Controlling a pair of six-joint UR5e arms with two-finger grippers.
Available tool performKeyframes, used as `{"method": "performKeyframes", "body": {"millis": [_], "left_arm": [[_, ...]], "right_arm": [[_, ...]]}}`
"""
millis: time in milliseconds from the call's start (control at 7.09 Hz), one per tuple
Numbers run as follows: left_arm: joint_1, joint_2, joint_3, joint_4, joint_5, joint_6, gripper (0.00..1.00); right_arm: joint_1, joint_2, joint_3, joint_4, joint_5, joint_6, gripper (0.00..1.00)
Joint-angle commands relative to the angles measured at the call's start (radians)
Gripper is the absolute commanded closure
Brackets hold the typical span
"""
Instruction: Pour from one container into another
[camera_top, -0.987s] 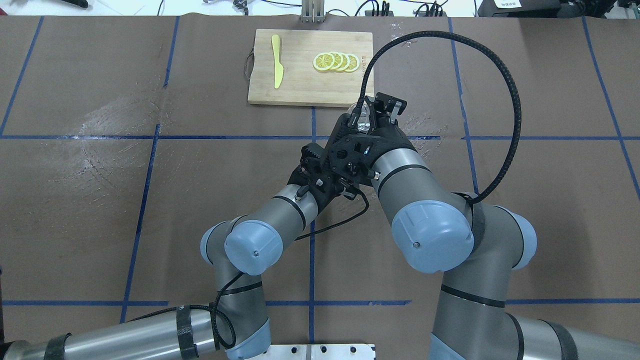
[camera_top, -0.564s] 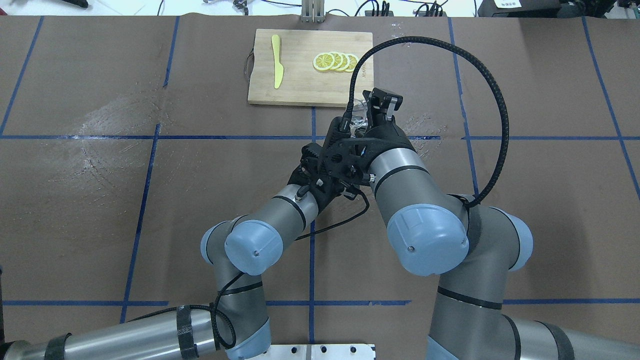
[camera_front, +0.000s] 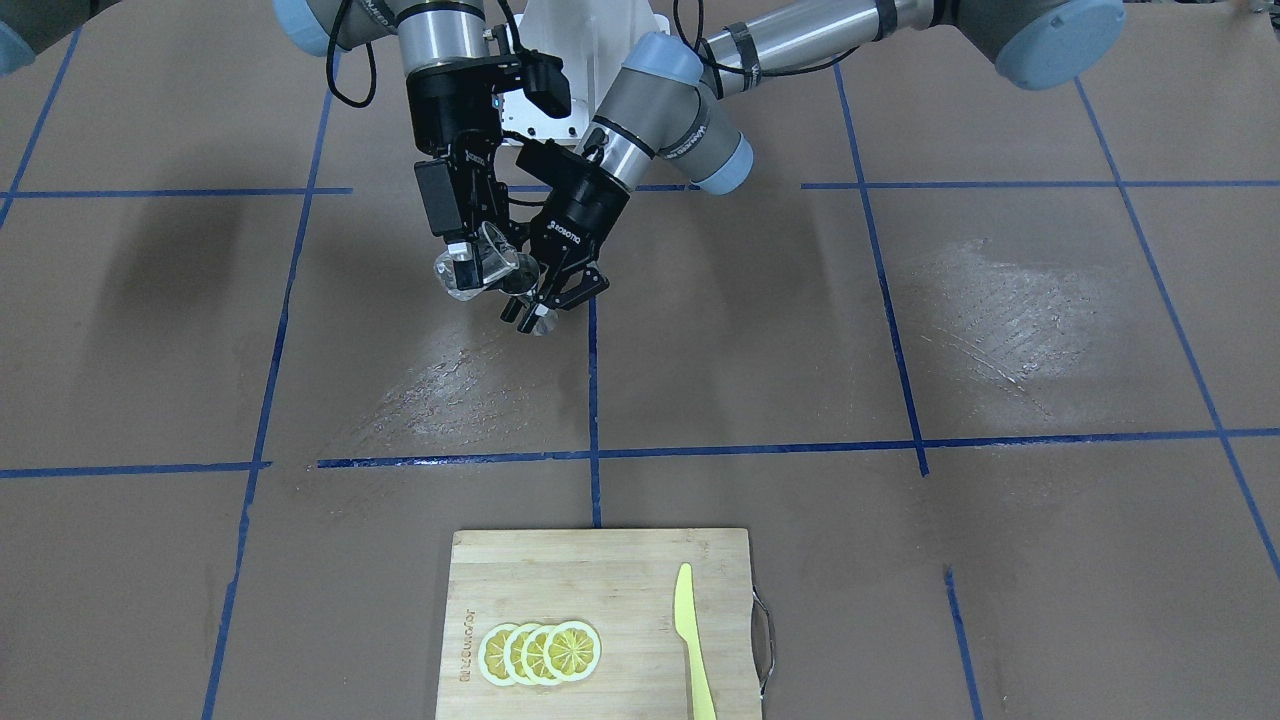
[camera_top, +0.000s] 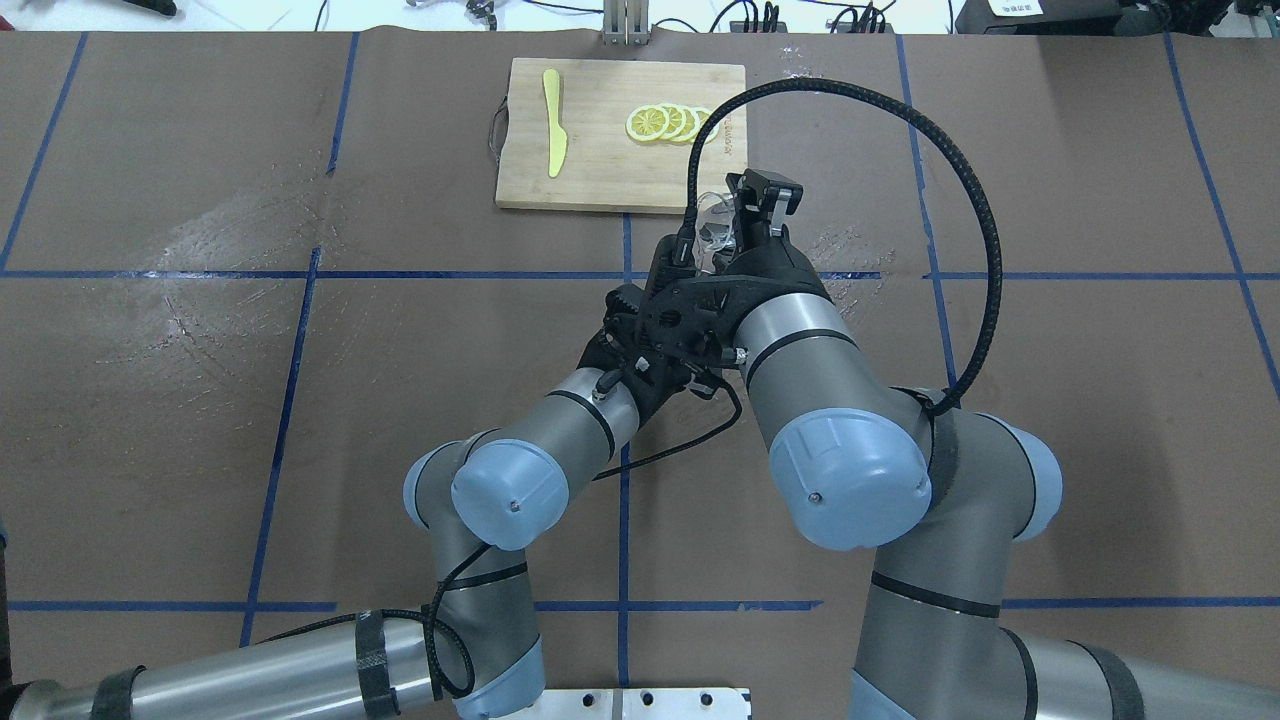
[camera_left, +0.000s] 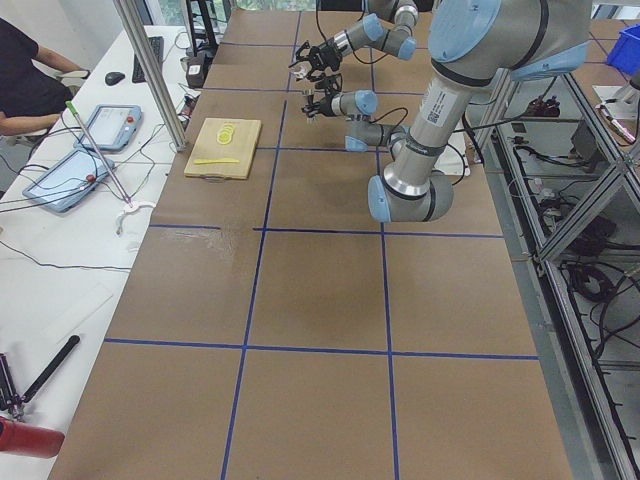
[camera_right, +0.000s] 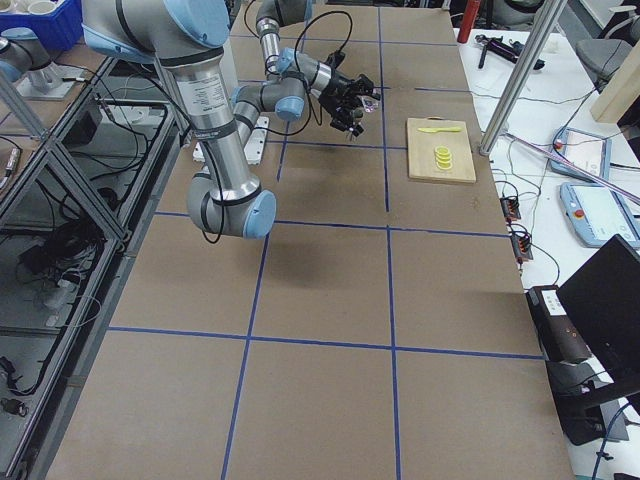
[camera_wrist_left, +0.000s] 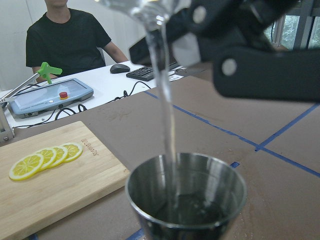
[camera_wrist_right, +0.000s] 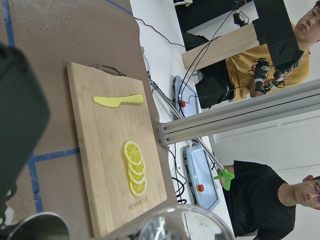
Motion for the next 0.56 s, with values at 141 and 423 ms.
{"method": "performKeyframes", "body": {"millis": [141,423], "left_arm": [[0.000,-0.002,0.000,0.000,0.000,0.000,1.00],[0.000,-0.002,0.006,0.000,0.000,0.000,1.00]], "right_arm": [[0.000,0.001,-0.001,0.000,-0.021,-0.054,1.00],[0.000,0.002,-0.001,-0.002,-0.044,-0.098,1.00]]}}
